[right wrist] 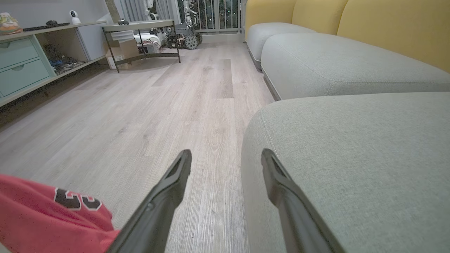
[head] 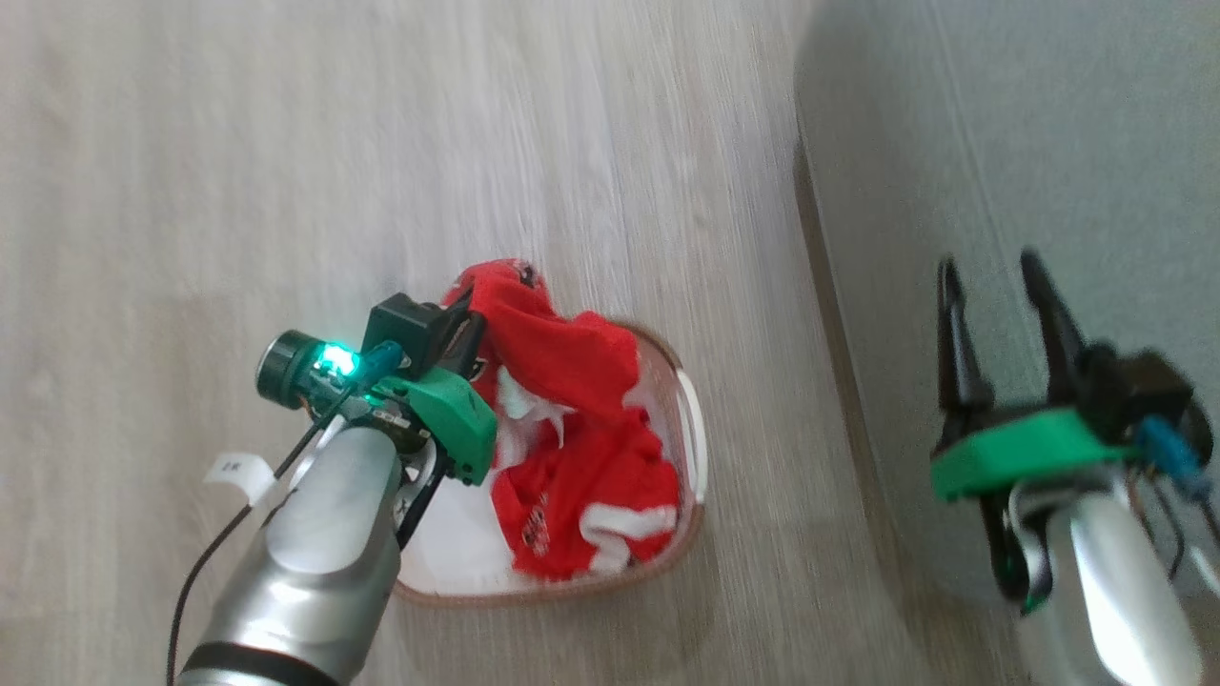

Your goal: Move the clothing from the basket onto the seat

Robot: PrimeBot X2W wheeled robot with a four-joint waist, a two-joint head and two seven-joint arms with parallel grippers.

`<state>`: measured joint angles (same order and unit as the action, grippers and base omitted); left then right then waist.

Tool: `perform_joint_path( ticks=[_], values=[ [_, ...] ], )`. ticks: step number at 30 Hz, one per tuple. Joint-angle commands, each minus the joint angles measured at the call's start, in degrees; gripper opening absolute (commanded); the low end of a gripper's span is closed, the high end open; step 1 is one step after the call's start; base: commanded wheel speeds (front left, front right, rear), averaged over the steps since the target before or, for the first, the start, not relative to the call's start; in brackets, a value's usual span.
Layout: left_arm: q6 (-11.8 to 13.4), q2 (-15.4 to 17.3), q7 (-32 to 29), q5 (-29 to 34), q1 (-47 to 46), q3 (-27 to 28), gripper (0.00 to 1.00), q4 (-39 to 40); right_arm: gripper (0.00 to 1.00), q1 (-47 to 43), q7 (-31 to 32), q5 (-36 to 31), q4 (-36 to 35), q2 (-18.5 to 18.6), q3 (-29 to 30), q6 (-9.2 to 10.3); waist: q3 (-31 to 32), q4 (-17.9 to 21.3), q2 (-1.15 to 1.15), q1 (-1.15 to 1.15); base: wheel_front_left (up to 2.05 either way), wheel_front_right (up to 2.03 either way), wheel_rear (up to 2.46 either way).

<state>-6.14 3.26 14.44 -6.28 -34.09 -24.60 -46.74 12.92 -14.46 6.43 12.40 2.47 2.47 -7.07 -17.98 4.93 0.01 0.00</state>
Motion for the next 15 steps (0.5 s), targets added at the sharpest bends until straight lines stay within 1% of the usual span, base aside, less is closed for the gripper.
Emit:
perform_joint_path(
  ticks=[1, 10, 15],
  values=[
    [-0.2, 0.6, 0.6, -0.5, -0.6, 1.4, 0.00, 2.1, 1.00, -0.9, -0.5, -0.4, -1.3, 0.4, -1.0, -0.42, 6.1, -2.7, -0.01, 0.00, 0.00, 0.00, 0.00],
    [-1.0, 0.4, 0.1, -3.4, -2.7, -0.1, 0.00, 4.2, 1.00, -8.0, -0.5, -0.7, 0.7, 0.4, -1.0, -0.42, 16.8, -4.2, -0.01, 0.00, 0.00, 0.00, 0.00],
    [-1.1, 0.2, -0.9, -4.8, -5.5, -0.6, 0.00, 6.0, 1.00, -9.6, -0.5, -1.1, 0.6, 0.4, -1.2, -0.42, 19.3, -4.4, -0.01, 0.00, 0.00, 0.00, 0.00]
  ],
)
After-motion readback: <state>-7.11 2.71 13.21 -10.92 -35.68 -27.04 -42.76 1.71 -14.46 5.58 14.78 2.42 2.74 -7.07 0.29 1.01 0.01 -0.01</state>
